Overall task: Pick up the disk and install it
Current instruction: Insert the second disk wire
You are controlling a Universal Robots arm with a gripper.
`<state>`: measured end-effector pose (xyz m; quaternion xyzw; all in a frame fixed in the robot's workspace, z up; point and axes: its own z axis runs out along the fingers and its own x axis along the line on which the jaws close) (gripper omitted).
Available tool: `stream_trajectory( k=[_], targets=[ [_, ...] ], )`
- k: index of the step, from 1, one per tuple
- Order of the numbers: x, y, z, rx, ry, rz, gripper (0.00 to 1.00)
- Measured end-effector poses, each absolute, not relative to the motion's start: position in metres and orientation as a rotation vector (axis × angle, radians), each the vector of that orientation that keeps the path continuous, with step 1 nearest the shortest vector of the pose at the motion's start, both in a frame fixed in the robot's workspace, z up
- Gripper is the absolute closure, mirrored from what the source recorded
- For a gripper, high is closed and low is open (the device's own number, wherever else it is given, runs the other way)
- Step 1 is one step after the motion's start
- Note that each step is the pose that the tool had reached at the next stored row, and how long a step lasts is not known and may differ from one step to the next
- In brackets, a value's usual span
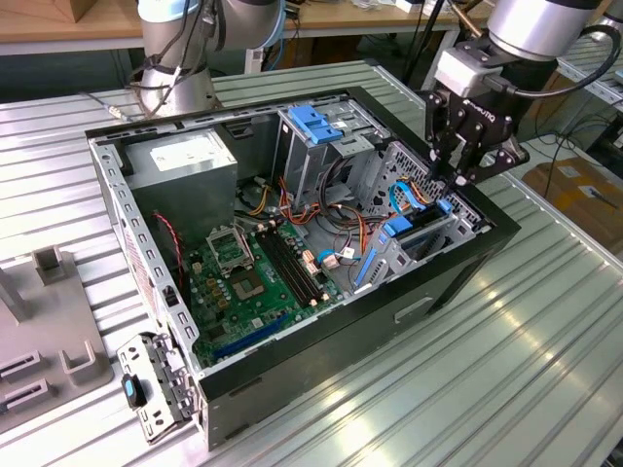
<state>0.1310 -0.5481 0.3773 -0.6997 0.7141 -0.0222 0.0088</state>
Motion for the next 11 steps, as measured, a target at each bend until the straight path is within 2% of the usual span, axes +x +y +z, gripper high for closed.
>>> stream_trajectory(
  k=[11],
  targets=[
    [0.108,-0.548,0.376,-2.185,2.23,-0.071,0.64]
  ],
)
